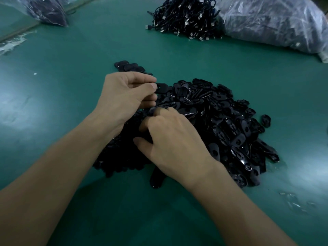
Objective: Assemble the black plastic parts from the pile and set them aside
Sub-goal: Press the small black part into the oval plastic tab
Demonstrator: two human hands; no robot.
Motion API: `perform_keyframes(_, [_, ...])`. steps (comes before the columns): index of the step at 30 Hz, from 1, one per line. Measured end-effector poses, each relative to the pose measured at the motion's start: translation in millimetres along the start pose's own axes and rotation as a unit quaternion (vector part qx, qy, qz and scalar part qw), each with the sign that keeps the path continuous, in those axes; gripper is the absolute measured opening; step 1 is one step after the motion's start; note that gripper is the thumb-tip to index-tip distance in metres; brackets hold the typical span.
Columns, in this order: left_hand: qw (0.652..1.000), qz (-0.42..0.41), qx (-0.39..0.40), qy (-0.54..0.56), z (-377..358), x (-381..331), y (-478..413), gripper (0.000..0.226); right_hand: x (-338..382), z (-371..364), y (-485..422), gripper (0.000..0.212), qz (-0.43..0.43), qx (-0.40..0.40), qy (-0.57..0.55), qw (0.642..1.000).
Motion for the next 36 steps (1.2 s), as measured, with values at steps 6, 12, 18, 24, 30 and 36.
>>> perform_keyframes(6, [1.0, 0.008, 0.002, -0.006, -1, -1, 2, 0.01, 4, -4, -1, 0.021, 0.001, -0.013, 0.002, 1.0])
perform_keyframes(12, [1.0, 0.011, 0.008, -0.005, -4, -1, 5, 0.01, 1, -8, 0, 0.013, 0.033, -0.021, 0.017, 0.999])
perform_keyframes(18, [1.0, 0.007, 0.019, -0.012, -2, -2, 6, 0.011, -4, -1, 2, 0.006, 0.042, -0.079, -0.058, 0.994])
perform_keyframes(24, [0.998, 0.007, 0.058, 0.002, -7, -1, 8, 0.012, -39, 22, 14, 0.009, -0.02, -0.198, -0.248, 0.948])
perform_keyframes(30, [0.993, -0.003, 0.122, 0.001, -15, 0, 17, 0.016, -70, 29, 27, 0.024, -0.068, -0.253, -0.431, 0.863])
perform_keyframes(36, [0.984, -0.024, 0.176, 0.014, -20, -6, 25, 0.015, -75, 27, 34, 0.011, -0.094, -0.229, -0.547, 0.8])
Point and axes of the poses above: each hand's wrist, its own y-axis away from the middle knuckle, its own z-axis out of the back of the hand, x = y × z, the point moved 1 cm from there along -y, towards the middle knuckle, and after that the axes turned 7 degrees about -y, right-handed, at the moved point
